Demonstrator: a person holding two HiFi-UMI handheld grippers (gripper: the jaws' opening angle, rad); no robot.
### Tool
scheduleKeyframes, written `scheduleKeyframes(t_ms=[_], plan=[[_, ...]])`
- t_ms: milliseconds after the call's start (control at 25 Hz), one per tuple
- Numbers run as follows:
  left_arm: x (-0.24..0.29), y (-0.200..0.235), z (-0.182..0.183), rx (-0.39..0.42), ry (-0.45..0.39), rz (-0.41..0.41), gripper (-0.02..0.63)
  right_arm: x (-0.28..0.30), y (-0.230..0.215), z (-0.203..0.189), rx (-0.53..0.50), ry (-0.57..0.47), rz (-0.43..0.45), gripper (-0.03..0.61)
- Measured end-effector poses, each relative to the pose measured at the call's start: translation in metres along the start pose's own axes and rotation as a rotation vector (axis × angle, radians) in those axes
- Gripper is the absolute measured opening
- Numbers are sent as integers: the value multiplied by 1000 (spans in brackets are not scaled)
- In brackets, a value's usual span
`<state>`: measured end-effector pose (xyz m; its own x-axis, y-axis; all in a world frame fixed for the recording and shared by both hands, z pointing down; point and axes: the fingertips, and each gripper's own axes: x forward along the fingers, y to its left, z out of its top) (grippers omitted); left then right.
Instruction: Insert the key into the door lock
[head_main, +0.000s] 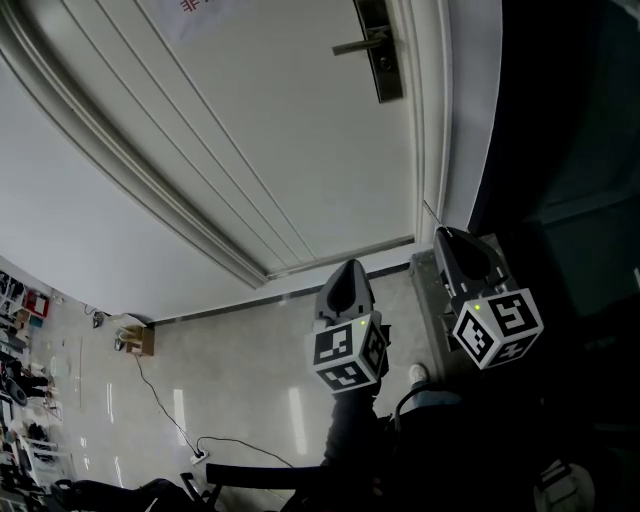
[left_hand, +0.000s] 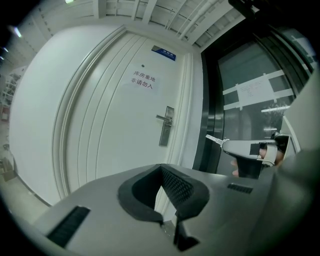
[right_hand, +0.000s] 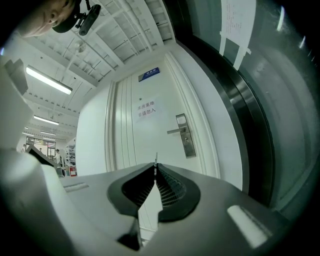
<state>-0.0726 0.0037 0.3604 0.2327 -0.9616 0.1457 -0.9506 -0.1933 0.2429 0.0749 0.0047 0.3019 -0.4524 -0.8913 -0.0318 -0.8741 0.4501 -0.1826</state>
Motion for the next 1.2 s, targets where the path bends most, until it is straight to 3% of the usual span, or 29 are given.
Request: scheduleKeyframes(t_ms=[360,1200], plan=[[57,-6,10,8,-11,8,2,39,-45,4,15,2,4,12],[165,7,18,-6,-14,-4,2,134,-97,-2,-12,20,15,12]])
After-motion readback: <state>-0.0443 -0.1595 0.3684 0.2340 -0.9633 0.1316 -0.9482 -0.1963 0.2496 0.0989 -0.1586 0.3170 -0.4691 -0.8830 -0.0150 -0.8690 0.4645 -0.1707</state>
